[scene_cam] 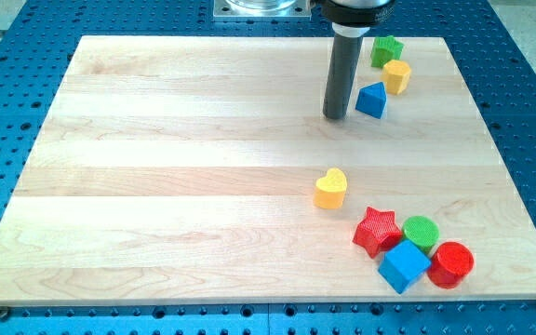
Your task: Place the blue triangle at the bottom of the yellow hexagon
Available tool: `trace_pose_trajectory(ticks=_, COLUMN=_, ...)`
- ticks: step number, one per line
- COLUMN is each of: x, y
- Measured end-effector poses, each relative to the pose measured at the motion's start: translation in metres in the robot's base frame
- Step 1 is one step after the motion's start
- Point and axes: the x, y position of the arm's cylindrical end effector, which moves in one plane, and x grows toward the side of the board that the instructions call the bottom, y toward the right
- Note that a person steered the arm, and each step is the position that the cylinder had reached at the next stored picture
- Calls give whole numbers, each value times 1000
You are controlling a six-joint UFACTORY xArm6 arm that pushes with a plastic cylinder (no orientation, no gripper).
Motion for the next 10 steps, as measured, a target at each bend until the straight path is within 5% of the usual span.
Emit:
trace_pose_trajectory(ticks=6, x=-31, y=69)
trace_pose_trajectory(ticks=9, x=62, y=88)
trace_pose_trajectory(ticks=10, x=37, y=115)
